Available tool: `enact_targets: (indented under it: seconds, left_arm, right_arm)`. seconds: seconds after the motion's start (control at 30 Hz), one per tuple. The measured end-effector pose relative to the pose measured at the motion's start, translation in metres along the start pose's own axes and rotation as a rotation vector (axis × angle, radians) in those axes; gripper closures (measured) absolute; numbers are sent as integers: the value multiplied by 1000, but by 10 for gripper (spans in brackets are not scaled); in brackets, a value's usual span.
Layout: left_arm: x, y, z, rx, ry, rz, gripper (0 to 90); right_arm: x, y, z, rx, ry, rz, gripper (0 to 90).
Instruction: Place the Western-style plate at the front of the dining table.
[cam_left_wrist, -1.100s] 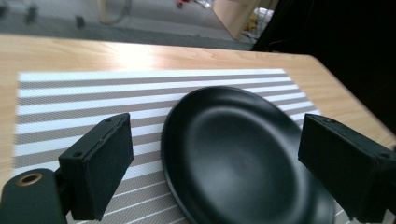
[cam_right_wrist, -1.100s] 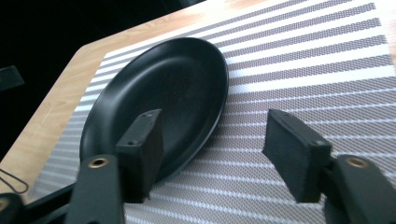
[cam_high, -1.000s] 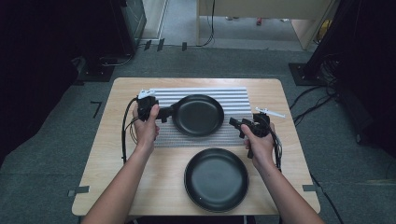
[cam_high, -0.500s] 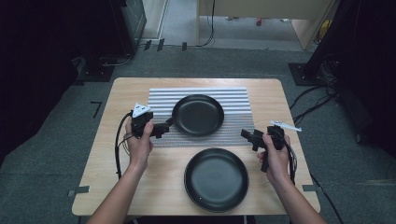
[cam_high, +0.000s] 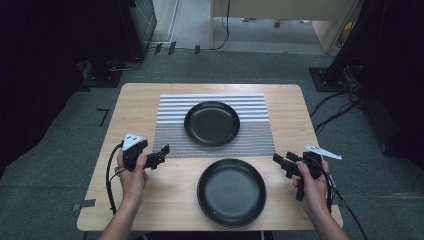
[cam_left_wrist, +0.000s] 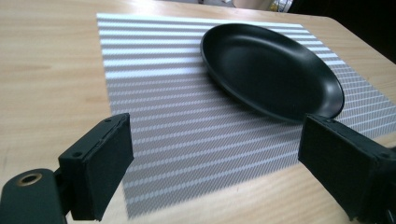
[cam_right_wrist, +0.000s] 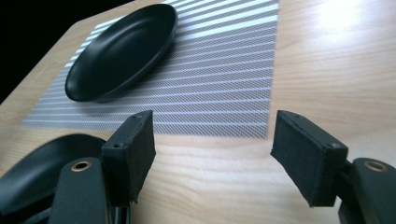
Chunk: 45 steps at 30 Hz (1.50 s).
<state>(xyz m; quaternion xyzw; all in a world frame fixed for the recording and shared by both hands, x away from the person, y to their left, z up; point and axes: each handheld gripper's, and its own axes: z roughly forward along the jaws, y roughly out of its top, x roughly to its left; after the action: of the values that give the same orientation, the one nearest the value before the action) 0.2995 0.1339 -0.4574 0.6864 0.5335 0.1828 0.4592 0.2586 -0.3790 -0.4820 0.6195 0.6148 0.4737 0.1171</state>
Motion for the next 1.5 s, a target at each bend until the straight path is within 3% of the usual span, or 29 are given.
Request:
enact_targets:
  seconds: [0.3,0.43,0.57,0.97,1.1,1.27,1.4,1.5]
  left_arm:
    - [11,-27,-17,25,32,-14,99]
    - [15,-40,-21,33,47,-32,99]
    - [20,-53,-26,61,62,-36,99]
    - [34,-78,-42,121,90,-30,93]
    - [39,-83,-47,124,103,-38,92]
    - [46,-89,-54,129,130,-48,93]
    - [50,-93,-59,129,149,-46,92]
    - [51,-94,-61,124,151,-40,93]
  right_arm:
    - [-15,-18,-19,-13,-44,-18,295]
    - [-25,-28,-24,-11,-70,4,296]
    - [-33,-41,-32,11,-111,-26,292]
    - [-51,-59,-52,24,-207,-34,291]
    - [-52,-61,-54,20,-213,-33,290]
    - [-48,-66,-52,2,-249,-87,285]
    - [-39,-68,-47,42,-291,-170,210]
    - [-36,-68,-44,59,-309,-204,191]
